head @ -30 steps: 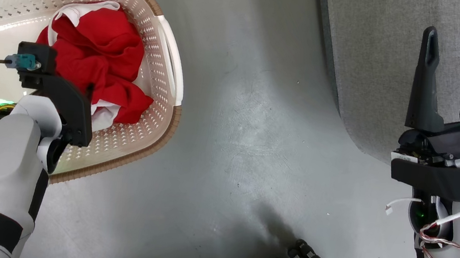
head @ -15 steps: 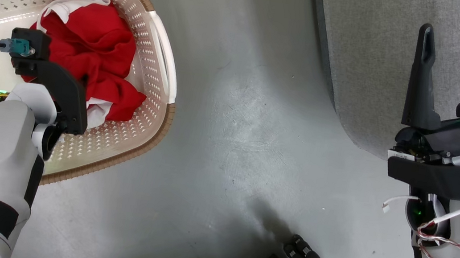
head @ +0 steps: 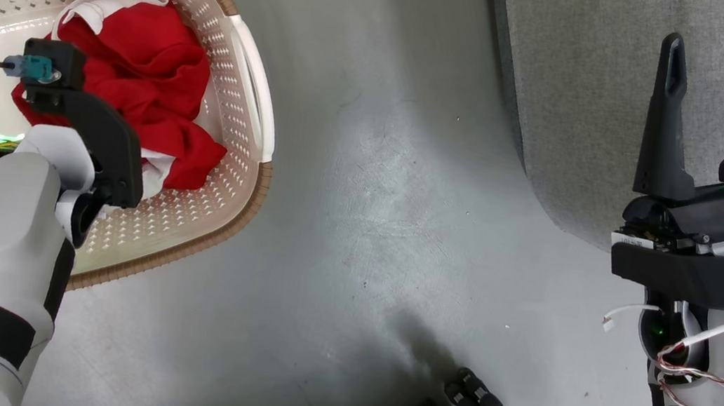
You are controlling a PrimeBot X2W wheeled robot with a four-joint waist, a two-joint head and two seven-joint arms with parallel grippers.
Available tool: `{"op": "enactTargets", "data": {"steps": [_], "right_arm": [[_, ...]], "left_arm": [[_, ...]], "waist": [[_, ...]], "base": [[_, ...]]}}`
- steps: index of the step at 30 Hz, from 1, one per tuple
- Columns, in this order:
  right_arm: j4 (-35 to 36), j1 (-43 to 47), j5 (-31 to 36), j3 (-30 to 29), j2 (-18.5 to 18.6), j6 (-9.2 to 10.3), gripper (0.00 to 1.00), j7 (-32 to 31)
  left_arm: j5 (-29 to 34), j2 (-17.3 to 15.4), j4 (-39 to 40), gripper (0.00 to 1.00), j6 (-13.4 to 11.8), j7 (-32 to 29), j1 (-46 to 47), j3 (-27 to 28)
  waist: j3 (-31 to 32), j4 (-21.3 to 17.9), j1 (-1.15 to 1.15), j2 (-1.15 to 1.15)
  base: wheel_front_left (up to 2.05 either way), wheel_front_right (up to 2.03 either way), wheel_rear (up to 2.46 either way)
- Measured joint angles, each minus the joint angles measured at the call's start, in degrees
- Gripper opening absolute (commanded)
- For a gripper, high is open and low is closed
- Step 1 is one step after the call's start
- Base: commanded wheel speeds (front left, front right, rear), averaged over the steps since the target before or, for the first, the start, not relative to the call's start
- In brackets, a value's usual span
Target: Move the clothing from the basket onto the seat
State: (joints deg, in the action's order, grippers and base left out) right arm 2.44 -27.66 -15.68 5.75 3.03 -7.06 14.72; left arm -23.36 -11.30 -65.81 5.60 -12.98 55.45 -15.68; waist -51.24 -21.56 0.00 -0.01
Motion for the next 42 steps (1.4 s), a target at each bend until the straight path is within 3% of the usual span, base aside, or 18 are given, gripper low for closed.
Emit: {"op": "enactTargets", "data": {"steps": [17,31,42], "right_arm": [[-1.71,-0.04,0.20,-0.81,-0.03,0.00,1.00,0.00],[-4.45,0.64,1.19,-2.27,0.34,-0.01,1.00,0.00],[-5.59,3.71,1.59,-3.19,1.56,-0.01,1.00,0.00]], "left_arm": [[-0.35,2.48,-1.00,0.00,1.19,6.33,-2.27,-1.52],[-0.45,5.87,0.38,0.00,1.55,13.83,-6.97,-4.75],[-3.43,6.45,4.93,0.00,1.56,21.01,-13.27,-7.61]], "waist": [[5.03,1.46,0.00,0.00],[13.83,3.83,0.00,0.02],[21.77,6.71,0.01,0.02]], "base": [[0.00,0.00,0.00],[0.00,0.00,0.00],[0.00,0.00,0.00]]}}
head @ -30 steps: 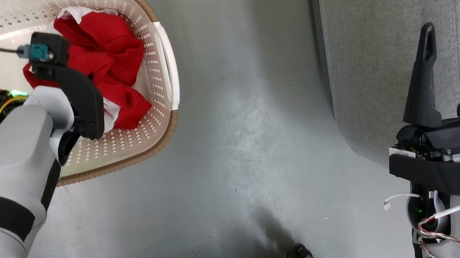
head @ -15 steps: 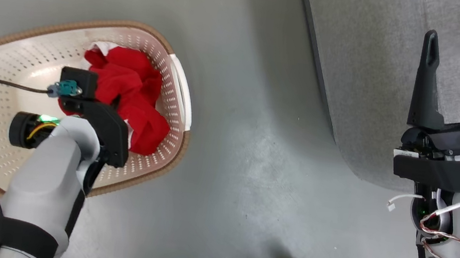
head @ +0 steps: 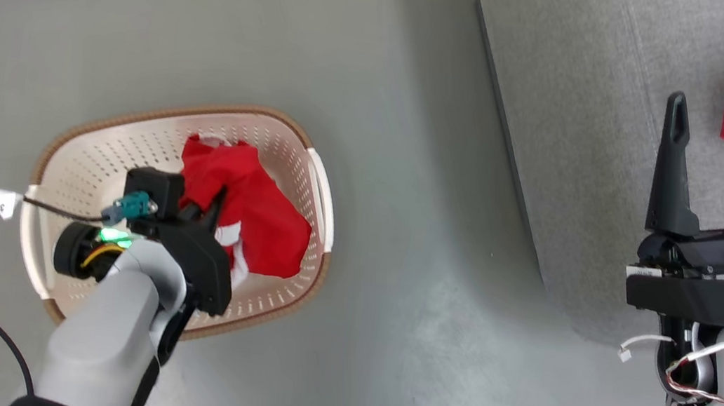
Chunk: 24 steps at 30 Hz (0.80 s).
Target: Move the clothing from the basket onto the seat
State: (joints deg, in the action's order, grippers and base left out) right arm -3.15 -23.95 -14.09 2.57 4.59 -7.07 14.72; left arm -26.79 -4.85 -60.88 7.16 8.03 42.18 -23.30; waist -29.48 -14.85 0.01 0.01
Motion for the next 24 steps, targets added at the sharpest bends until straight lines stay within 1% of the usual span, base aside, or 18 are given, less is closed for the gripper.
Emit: {"op": "enactTargets", "data": {"steps": [7,15,24], "right_arm": [[-0.25,2.65,0.00,-1.26,1.13,0.01,1.00,0.00],[-0.51,6.17,0.00,-2.10,1.86,0.01,1.00,0.00],[-0.77,8.72,-0.58,-1.77,3.19,0.00,1.00,0.00]], "left_arm": [[-1.48,0.79,2.86,0.00,0.00,3.63,-3.93,-2.43],[-4.53,1.34,6.34,0.00,0.00,5.26,-6.44,-3.16],[-5.87,1.31,11.16,0.00,0.00,5.88,-11.34,-3.87]], "waist": [[5.00,2.09,0.00,0.00],[10.23,4.76,0.01,0.00],[16.10,7.32,0.00,-0.01]], "base": [[0.00,0.00,0.00],[0.00,0.00,0.00],[0.00,0.00,0.00]]}}
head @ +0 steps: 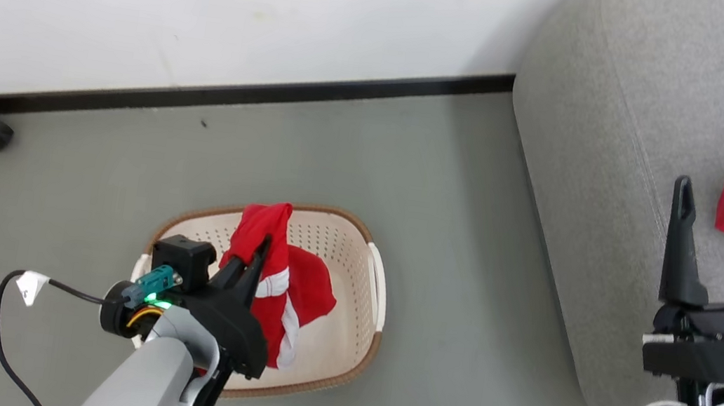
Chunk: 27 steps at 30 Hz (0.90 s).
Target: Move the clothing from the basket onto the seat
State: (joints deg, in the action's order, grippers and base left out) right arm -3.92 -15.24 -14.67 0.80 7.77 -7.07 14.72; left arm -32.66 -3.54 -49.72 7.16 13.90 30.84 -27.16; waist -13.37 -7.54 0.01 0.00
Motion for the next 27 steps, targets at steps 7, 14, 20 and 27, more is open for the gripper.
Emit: {"op": "enactTargets", "data": {"steps": [7,14,20,27], "right_arm": [[0.03,4.11,-0.68,1.98,0.62,0.00,1.00,-0.01],[0.44,7.89,-1.01,2.65,0.69,0.01,1.00,-0.01],[0.63,9.50,-1.03,4.17,0.71,0.01,1.00,-0.01],[1.30,10.35,-2.31,6.46,1.68,0.00,1.00,-0.01]], "left_arm": [[-0.07,0.01,5.15,0.00,0.00,0.10,-1.15,-1.21],[0.10,0.02,9.61,0.00,0.01,0.35,-2.89,-1.18],[0.26,-0.27,13.33,0.00,-0.08,0.36,-2.91,-0.48],[0.99,-1.72,17.72,0.00,-0.66,0.38,-2.91,0.48]], "waist": [[4.21,1.81,0.00,0.00],[7.82,3.68,0.00,0.00],[10.08,5.01,0.00,-0.01],[11.61,5.95,0.00,0.00]], "base": [[0.00,0.00,0.00],[0.00,0.00,0.00],[0.00,0.00,0.00],[0.00,0.00,0.00]]}}
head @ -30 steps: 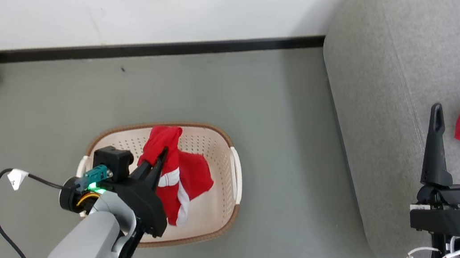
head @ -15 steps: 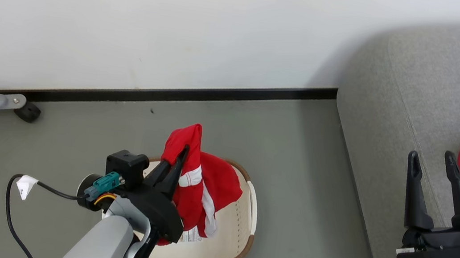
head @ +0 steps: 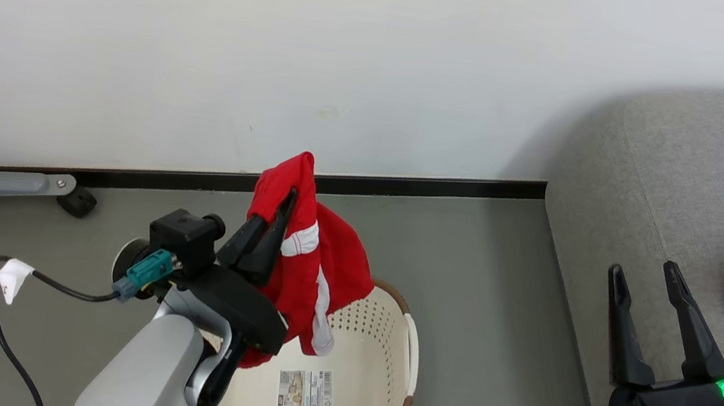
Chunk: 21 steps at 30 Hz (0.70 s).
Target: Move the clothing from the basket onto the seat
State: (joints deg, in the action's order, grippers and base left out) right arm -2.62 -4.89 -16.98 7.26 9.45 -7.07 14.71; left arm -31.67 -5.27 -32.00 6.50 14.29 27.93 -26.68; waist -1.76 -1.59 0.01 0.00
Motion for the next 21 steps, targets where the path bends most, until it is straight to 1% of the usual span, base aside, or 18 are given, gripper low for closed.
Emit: {"op": "enactTargets", "data": {"steps": [9,10,14,18,21], "right_arm": [[-0.18,-0.50,-1.00,3.79,1.18,0.01,1.00,0.00],[-0.49,-1.04,-1.34,5.46,1.31,0.00,1.00,0.00],[-2.08,-2.87,-1.35,9.05,1.35,0.01,1.00,0.00],[-4.19,-5.23,-1.75,15.52,1.42,0.00,1.00,0.00],[-5.76,-6.76,-1.76,18.58,1.51,0.00,1.00,0.00]], "left_arm": [[0.52,-0.40,3.88,0.00,-0.02,0.00,-0.01,-0.31],[0.67,-0.48,4.85,0.00,-0.02,0.01,-0.02,-0.62],[1.57,-0.08,5.81,0.00,-0.01,-0.03,-0.02,-2.60],[1.60,0.22,6.55,0.00,0.05,-0.57,0.01,-3.97],[1.89,0.40,7.01,0.00,0.07,-1.12,0.12,-5.11]], "waist": [[0.03,0.14,-0.01,0.00],[-0.01,0.18,-0.01,0.00],[0.02,0.58,-0.01,0.00],[0.26,1.36,-0.01,0.00],[0.48,2.09,-0.01,-0.01]], "base": [[0.00,0.00,0.00],[0.00,0.00,0.00],[0.00,0.00,0.00],[0.00,0.00,0.00],[0.00,0.00,0.00]]}}
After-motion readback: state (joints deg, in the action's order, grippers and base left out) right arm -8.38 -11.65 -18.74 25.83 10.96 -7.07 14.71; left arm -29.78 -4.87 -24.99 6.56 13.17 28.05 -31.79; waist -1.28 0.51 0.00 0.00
